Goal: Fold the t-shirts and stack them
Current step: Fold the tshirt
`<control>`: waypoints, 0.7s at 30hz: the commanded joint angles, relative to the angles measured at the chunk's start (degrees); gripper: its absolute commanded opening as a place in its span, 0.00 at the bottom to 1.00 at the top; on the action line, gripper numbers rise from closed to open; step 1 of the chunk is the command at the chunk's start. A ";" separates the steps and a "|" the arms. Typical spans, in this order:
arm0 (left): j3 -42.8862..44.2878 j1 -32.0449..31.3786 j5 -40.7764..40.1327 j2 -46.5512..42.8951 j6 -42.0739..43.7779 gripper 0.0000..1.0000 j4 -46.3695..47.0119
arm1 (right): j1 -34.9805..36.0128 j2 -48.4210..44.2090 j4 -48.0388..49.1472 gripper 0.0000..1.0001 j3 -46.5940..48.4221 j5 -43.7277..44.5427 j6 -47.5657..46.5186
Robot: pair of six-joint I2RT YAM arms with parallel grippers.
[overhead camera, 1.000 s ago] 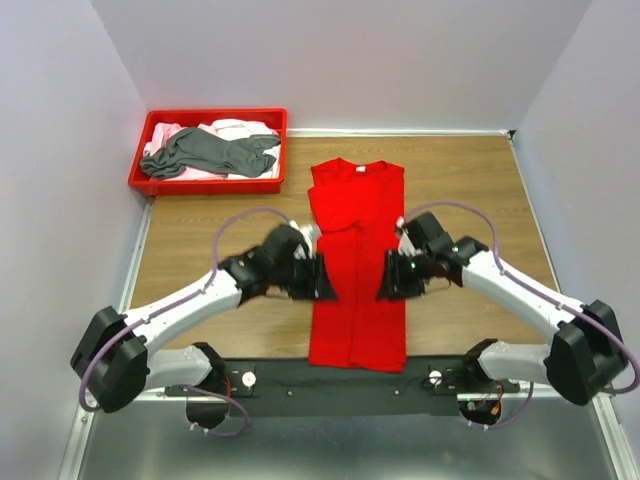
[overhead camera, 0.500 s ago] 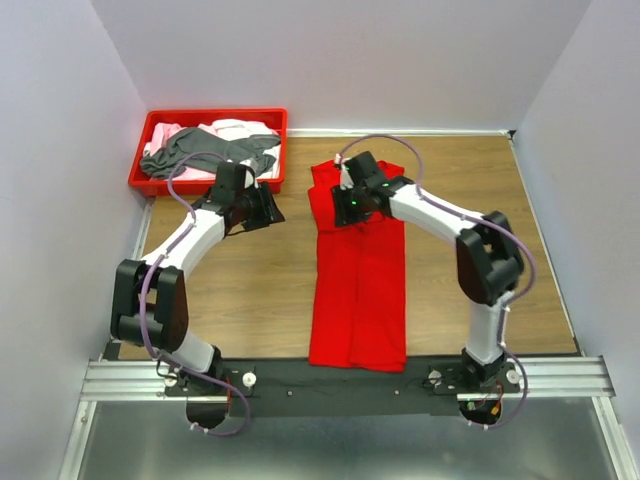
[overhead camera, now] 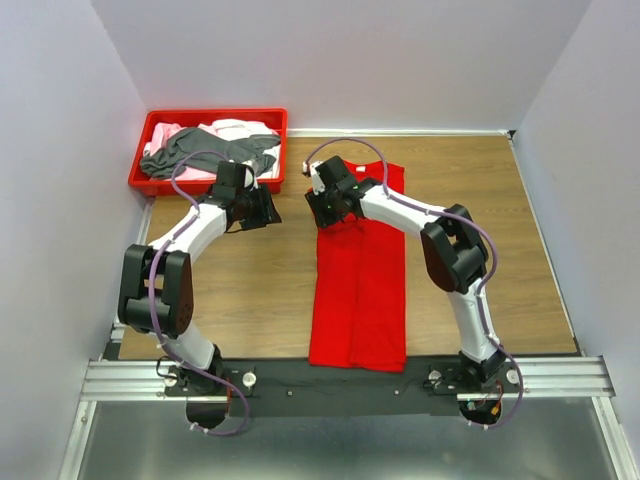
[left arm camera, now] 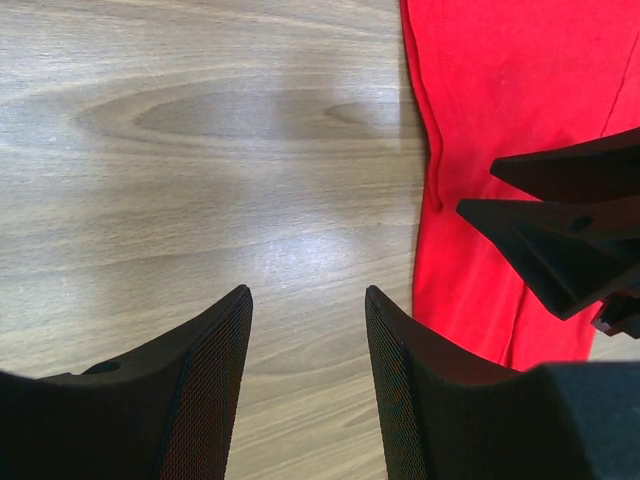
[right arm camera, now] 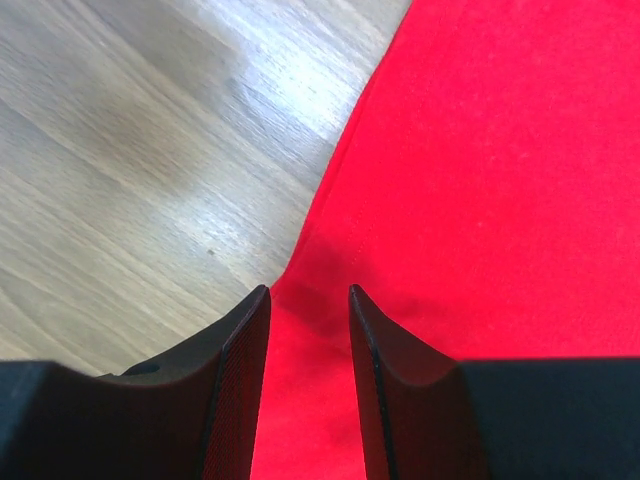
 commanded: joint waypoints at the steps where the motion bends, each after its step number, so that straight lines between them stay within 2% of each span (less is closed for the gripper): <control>1: 0.94 0.33 -0.15 1.03 1.76 0.57 1.53 | 0.46 1.90 0.27 0.44 -0.05 0.54 -1.93; 12: 0.49 0.33 0.73 1.73 1.76 0.57 2.06 | 1.43 2.43 0.10 0.40 -0.85 -1.92 -3.95; 21: -0.30 0.33 1.17 1.64 1.67 0.57 2.33 | 1.78 3.48 0.19 0.41 -2.08 0.01 -4.30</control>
